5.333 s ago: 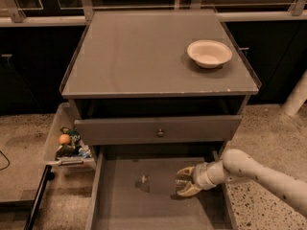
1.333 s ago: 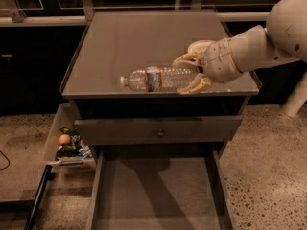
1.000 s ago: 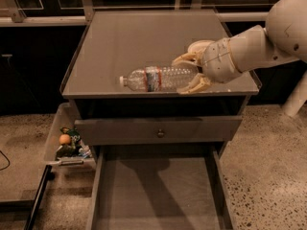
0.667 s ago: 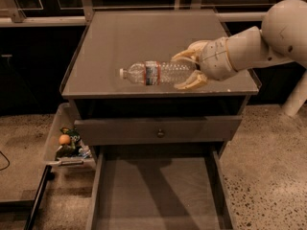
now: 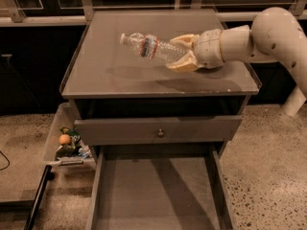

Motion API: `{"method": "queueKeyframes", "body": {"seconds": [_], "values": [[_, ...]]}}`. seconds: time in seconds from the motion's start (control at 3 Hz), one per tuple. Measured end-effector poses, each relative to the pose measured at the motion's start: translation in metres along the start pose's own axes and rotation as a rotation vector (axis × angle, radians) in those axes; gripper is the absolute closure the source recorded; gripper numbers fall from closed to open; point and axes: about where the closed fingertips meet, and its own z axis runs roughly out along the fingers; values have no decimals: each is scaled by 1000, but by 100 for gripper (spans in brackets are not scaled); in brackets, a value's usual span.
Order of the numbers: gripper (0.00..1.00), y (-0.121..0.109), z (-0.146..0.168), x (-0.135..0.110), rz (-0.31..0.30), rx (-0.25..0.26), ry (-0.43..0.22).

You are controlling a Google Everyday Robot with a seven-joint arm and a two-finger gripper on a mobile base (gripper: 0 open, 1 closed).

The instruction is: Pick water bottle from middle drawer and place on counter

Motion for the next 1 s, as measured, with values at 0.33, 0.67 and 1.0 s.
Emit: {"method": "queueKeyframes", "body": {"seconds": [0.33, 0.67, 1.0], "values": [[100, -19, 24, 3, 79, 0, -55], [100, -26, 41, 8, 118, -39, -24], [100, -25, 51, 17, 130, -97, 62]]}}
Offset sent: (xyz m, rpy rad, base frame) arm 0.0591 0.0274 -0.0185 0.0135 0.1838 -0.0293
